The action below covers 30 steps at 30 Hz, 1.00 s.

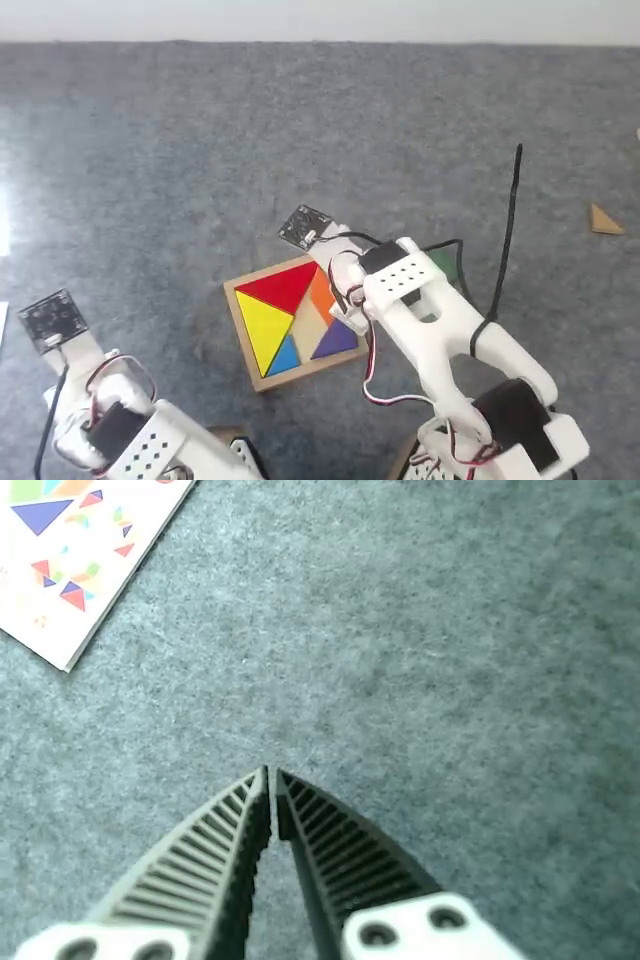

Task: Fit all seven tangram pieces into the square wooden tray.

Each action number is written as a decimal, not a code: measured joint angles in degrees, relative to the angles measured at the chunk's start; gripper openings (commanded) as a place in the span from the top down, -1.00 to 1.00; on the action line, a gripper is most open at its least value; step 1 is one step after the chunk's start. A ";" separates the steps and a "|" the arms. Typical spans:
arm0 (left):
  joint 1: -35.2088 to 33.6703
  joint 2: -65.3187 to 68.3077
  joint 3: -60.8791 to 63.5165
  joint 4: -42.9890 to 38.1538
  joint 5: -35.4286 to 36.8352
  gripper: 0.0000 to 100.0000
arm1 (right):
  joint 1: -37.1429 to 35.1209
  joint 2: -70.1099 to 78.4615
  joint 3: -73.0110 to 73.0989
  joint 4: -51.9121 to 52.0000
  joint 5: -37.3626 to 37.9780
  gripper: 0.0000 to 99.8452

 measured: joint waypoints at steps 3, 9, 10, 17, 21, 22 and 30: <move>0.00 0.00 0.00 0.00 0.00 0.97 | 0.09 0.00 0.00 -0.53 0.35 0.92; 0.00 0.00 0.00 0.00 0.00 0.97 | 0.62 -0.70 0.00 -1.14 0.53 0.92; 0.00 0.00 0.00 0.00 0.00 0.97 | 0.18 -0.70 0.00 -1.41 0.44 0.92; 0.00 0.00 0.00 0.00 0.00 0.97 | -0.97 -0.70 0.00 -2.64 0.44 0.92; 0.00 0.00 0.00 0.00 0.00 0.97 | -1.05 -0.70 -4.40 0.00 0.53 0.92; 0.00 0.00 0.00 0.00 0.00 0.97 | -1.05 -0.70 -6.51 1.76 0.53 0.92; 0.00 0.00 0.00 0.00 0.00 0.97 | -6.95 4.31 -16.79 6.15 -2.46 0.92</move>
